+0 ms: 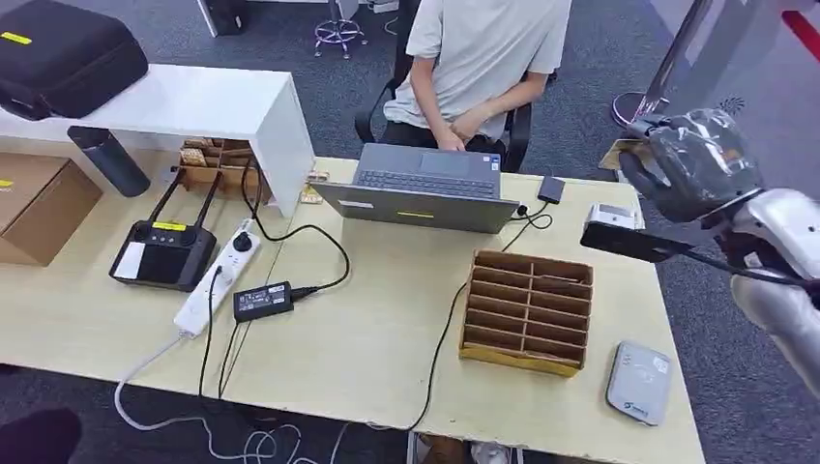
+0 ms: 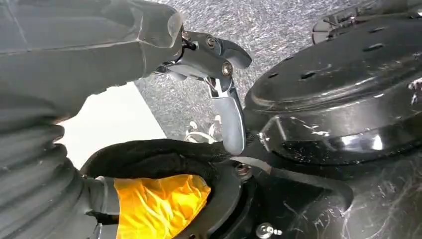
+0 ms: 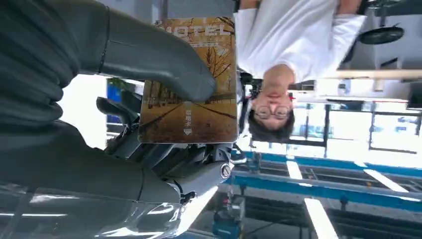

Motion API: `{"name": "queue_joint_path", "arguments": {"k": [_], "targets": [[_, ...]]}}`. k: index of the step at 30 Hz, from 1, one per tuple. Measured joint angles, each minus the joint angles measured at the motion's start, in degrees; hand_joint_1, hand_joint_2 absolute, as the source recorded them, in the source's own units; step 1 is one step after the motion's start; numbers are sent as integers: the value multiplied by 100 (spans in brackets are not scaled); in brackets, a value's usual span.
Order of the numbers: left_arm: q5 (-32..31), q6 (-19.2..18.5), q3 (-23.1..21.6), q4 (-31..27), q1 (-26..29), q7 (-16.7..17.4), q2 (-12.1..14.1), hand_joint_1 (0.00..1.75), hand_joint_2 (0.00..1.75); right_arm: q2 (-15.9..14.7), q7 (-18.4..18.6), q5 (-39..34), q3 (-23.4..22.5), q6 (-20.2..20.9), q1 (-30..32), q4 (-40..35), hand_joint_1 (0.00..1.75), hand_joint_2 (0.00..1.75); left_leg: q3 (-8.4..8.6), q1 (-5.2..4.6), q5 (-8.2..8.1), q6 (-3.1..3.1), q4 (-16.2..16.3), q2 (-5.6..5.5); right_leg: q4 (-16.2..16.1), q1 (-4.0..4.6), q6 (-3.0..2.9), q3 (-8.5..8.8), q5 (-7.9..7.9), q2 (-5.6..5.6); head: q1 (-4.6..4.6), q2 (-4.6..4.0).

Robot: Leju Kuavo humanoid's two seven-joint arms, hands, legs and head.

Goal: Pass the card to the sensor for recognition and then transmit it.

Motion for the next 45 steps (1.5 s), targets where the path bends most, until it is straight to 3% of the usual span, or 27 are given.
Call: {"name": "queue_joint_path", "arguments": {"k": [3,8,13,20,31,32,37,45], "targets": [[-211,-33,0,68,-7,2,-24,0,175,143,35,252,204,-125,-203,176,175,175,-9,2,0,0,0,-4,1,1,0,0,0,-3,2,0],[-713,-219,0,476,-81,-157,-177,0,175,651,251,1007,693,-574,-596,839,175,175,-2,1,5,-2,0,-1,0,1,3,-3,3,2,0,0],[-853,-324,0,706,-89,-225,-256,0,175,973,368,1382,965,-754,-771,1288,175,175,-5,1,7,-5,0,-5,1,1,4,-3,5,-1,0,0],[-1008,-752,0,1161,-160,-240,-404,0,175,1592,706,2298,1417,-1216,-940,2197,175,175,-3,0,8,-5,0,-5,3,0,3,-3,6,-2,2,0],[-1246,-1285,0,1609,-231,-227,-503,0,175,2077,824,2522,1651,-1259,-1092,3039,175,175,-7,-2,9,-5,1,-7,2,-1,3,-4,6,-4,-2,0],[-1248,-1318,0,1639,-231,-227,-505,0,175,2092,824,2518,1651,-1252,-1092,3067,0,175,-7,-1,9,-5,1,-8,2,-1,3,-5,6,-4,2,0],[-1384,-1567,0,1817,-262,-238,-555,0,175,2149,785,2468,1653,-1211,-1095,3148,0,175,-7,0,8,-6,1,-4,3,0,3,-10,6,2,2,0],[-1364,-1572,0,2009,-254,-238,-640,0,175,2162,737,2374,1653,-1176,-1093,3159,0,175,-8,-1,10,-7,1,-4,4,-1,2,-12,8,0,0,0]]}}
